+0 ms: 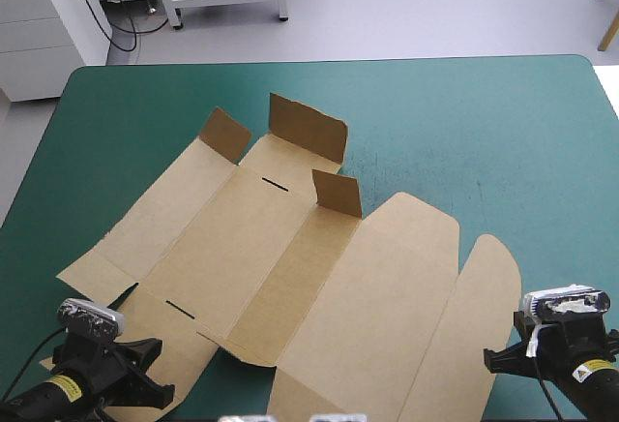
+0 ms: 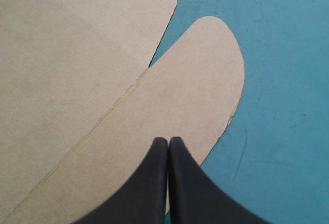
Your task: Fold the box
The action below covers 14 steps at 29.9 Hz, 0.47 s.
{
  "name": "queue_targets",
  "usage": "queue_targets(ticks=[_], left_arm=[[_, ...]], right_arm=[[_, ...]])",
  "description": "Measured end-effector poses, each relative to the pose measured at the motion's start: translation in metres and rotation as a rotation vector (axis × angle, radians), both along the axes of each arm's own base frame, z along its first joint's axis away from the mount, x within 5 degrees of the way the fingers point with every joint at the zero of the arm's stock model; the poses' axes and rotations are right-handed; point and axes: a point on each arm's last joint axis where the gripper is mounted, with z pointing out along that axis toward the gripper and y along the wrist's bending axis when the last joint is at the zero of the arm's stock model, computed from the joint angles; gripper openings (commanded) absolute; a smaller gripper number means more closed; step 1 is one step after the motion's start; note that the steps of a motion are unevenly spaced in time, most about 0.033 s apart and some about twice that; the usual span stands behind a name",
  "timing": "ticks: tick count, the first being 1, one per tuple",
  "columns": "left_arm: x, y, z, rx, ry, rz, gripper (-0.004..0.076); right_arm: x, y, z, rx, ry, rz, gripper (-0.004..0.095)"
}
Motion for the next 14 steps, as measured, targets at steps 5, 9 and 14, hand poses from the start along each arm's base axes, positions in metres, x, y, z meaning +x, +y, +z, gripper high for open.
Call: queue_targets(ticks=[5, 9, 14], left_arm=[[0.0, 0.0, 0.0, 0.0, 0.0, 0.0, -0.0008], [0.0, 0.0, 0.0, 0.0, 0.0, 0.0, -0.0008], [0.0, 0.0, 0.0, 0.0, 0.0, 0.0, -0.0008]], right_arm=[[0.0001, 0.0003, 0.0002, 0.005, -0.002, 0.001, -0.0016], [0.0009, 0.0017, 0.0015, 0.026, -0.017, 0.003, -0.0016], [0.0065, 0.0012, 0.0032, 0.032, -0.004, 0.002, -0.0016]])
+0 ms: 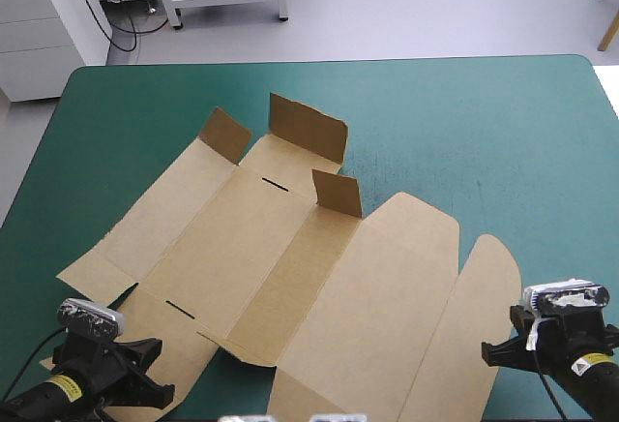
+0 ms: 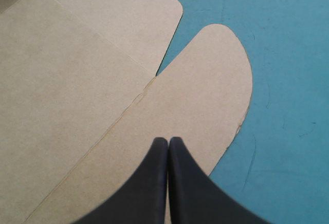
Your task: Fold the box
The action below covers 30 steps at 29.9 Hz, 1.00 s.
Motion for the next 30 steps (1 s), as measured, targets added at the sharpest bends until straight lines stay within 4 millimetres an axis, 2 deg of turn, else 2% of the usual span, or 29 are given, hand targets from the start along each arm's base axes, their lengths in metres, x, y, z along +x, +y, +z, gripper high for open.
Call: queue_targets(ticks=[4, 11, 20, 24, 30], left_arm=[[0.0, 0.0, 0.0, 0.0, -0.001, 0.0, -0.0008], [0.0, 0.0, 0.0, 0.0, -0.001, 0.0, -0.0008], [0.0, 0.0, 0.0, 0.0, -0.001, 0.0, -0.0008], [0.0, 0.0, 0.0, 0.0, -0.001, 0.0, -0.0008], [0.0, 0.0, 0.0, 0.0, -0.001, 0.0, -0.0008]], right_arm=[[0.014, -0.002, 0.01, -0.007, 0.035, 0.011, -0.0016], [0.052, -0.007, 0.058, -0.032, 0.014, 0.028, -0.0016], [0.137, -0.013, 0.093, -0.044, 0.107, 0.086, -0.0009], [0.177, -0.001, 0.105, -0.084, 0.113, 0.161, 0.0002], [0.235, 0.042, 0.118, -0.133, 0.146, 0.287, 0.0001]])
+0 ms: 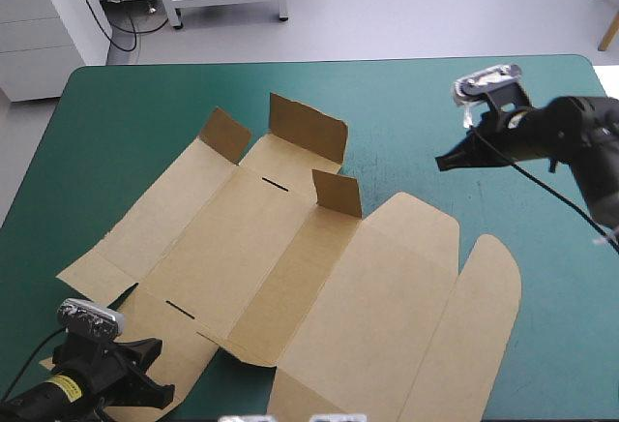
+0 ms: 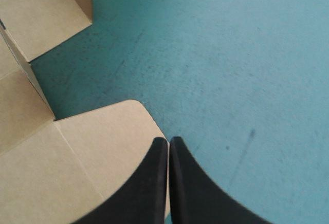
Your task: Fold the box
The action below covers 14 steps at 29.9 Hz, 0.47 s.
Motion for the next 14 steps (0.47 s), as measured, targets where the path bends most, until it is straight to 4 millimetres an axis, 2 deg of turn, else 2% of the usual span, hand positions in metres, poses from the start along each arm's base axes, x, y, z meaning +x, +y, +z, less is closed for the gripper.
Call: queue_targets(ticks=[5, 10, 14], left_arm=[[0.0, 0.0, 0.0, 0.0, 0.0, 0.0, -0.0008], [0.0, 0.0, 0.0, 0.0, 0.0, 0.0, -0.0008], [0.0, 0.0, 0.0, 0.0, 0.0, 0.0, -0.0008]], right_arm=[[0.044, 0.04, 0.001, -0.007, 0.047, 0.098, 0.0002], [0.069, 0.073, -0.001, -0.021, 0.068, 0.177, 0.0001], [0.078, 0.106, -0.007, -0.024, 0.071, 0.248, -0.0002]])
